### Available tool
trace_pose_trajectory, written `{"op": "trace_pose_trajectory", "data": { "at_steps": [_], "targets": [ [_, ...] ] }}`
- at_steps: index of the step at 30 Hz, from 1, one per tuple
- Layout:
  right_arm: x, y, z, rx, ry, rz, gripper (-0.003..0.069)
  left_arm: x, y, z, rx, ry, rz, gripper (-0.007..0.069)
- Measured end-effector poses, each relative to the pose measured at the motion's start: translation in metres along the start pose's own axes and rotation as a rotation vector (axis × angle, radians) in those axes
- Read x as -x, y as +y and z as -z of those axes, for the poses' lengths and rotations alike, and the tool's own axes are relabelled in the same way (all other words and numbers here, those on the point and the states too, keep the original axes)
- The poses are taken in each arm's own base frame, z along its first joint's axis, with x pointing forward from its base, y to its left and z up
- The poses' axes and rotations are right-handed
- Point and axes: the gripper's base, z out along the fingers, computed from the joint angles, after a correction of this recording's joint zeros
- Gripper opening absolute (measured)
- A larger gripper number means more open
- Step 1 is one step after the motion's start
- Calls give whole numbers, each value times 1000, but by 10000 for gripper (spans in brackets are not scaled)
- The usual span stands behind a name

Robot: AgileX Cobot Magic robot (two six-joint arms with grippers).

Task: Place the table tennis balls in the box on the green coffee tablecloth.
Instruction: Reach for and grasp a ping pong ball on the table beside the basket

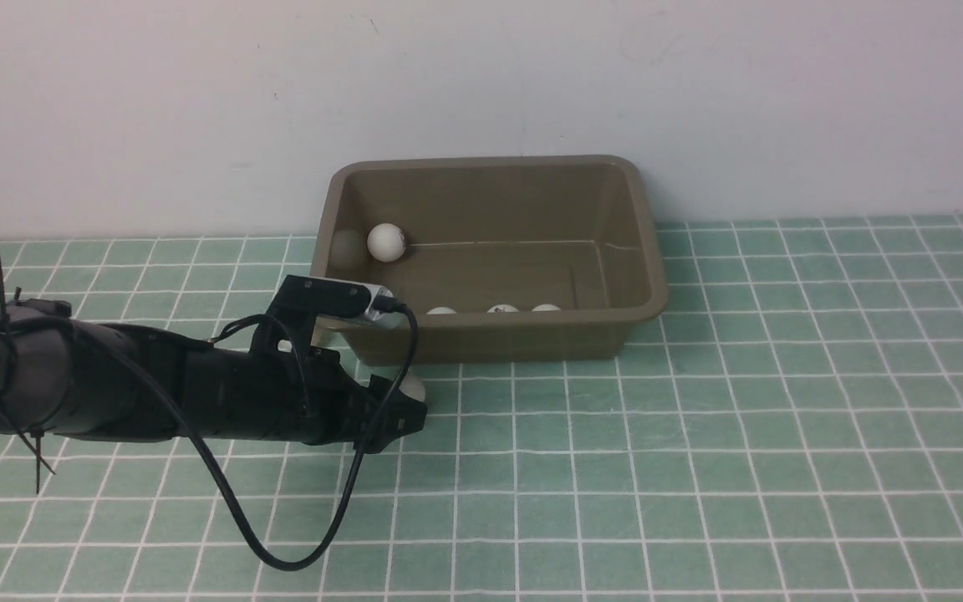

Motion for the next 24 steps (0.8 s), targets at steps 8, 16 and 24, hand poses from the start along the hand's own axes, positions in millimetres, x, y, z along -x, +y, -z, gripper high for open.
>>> {"op": "trace_pose_trajectory", "data": {
  "at_steps": [8,16,24],
  "targets": [
    [0,0,0,0,0,0,461,-1,0,-1,-1,2,-52,521],
    [0,0,0,0,0,0,461,2,0,-1,-6,-5,-55,524],
    [1,0,0,-1,-6,0,461,13,2,-1,16,-31,-68,524]
  ]
}}
